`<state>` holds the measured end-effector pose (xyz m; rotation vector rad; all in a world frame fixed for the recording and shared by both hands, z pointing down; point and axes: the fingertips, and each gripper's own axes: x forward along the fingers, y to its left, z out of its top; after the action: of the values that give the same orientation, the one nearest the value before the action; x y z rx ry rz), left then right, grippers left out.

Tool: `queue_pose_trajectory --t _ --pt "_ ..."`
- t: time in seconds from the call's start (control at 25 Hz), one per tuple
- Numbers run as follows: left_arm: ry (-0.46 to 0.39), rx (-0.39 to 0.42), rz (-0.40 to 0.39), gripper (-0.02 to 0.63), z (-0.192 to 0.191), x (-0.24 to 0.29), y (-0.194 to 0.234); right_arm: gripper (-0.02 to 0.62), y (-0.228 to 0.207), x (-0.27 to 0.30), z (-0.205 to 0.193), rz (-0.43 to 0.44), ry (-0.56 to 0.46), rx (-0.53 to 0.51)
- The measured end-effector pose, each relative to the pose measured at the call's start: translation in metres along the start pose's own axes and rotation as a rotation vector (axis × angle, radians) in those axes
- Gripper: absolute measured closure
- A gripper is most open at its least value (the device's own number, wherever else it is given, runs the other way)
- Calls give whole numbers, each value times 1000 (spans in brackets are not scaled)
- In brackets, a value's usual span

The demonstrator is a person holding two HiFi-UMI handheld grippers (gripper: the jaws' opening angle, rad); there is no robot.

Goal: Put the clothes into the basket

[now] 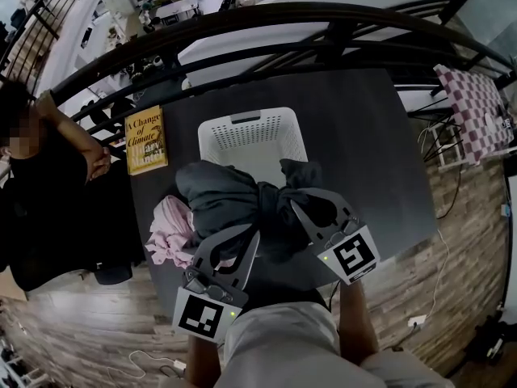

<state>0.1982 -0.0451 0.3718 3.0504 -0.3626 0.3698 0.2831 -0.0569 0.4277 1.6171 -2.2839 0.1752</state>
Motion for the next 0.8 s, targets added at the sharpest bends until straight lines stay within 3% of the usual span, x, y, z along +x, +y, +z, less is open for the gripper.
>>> queue_pose_trajectory --t 0.52,0.8 --pt "34 -37 -4 604 -30 20 9 554 8 18 -47 46 141 -56" --pt "68 -37 -24 604 -40 29 5 552 9 20 -67 44 282 -138"
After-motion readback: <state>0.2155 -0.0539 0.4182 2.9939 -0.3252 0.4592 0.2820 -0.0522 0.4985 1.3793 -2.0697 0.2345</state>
